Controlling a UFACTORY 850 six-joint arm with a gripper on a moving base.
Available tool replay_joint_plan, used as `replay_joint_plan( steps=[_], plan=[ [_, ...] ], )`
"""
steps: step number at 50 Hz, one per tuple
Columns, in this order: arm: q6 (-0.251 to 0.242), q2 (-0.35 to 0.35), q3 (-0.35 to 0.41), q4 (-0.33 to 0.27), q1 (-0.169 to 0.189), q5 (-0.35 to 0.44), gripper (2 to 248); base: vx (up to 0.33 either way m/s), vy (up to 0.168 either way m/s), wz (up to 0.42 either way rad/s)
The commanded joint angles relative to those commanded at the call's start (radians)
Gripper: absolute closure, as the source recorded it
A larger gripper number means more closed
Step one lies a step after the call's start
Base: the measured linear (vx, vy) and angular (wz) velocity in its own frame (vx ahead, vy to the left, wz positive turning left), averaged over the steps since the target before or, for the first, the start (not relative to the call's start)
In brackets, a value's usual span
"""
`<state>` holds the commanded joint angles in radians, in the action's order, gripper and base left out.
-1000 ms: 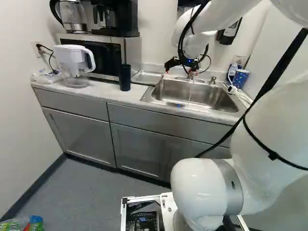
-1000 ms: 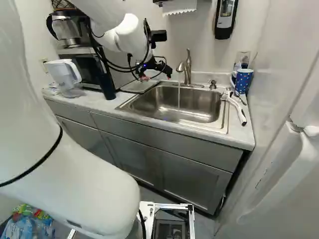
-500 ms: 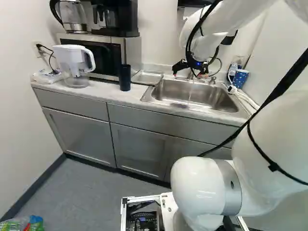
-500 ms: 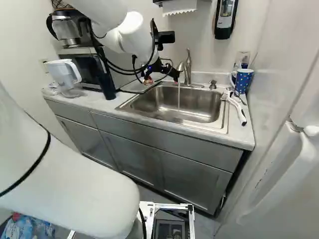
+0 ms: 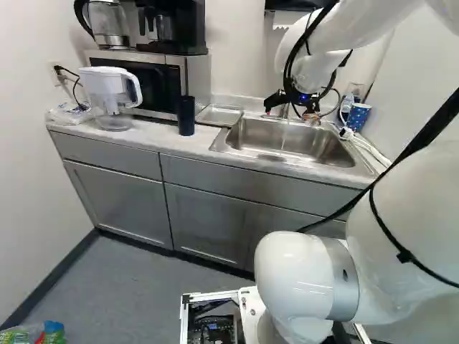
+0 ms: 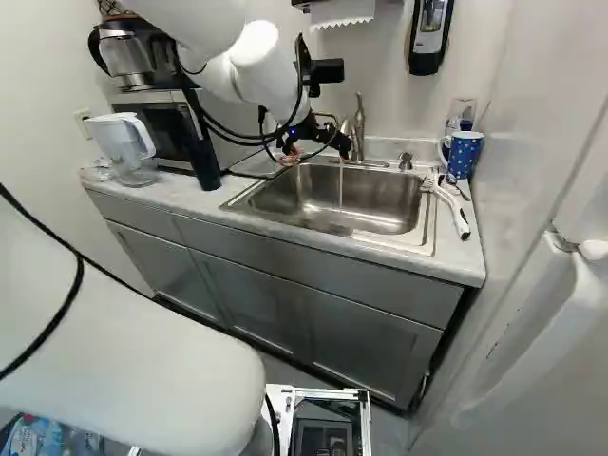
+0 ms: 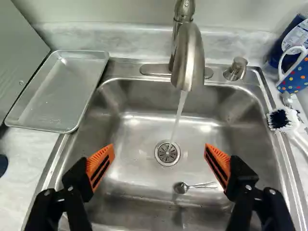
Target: Rinse the cup and place it in the tray
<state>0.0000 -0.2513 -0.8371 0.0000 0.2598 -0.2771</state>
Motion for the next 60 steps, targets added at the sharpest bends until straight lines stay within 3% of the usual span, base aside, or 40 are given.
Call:
replay_joint_plan(
  steps=[16, 60],
  plan=[
    [0.0, -0.007, 0.006, 0.0, -0.017, 0.0, 3, 0.0, 0.0, 0.0],
    [0.0, -0.052, 0.044, 0.0, -0.178, 0.0, 3, 0.0, 0.0, 0.0]
  ],
)
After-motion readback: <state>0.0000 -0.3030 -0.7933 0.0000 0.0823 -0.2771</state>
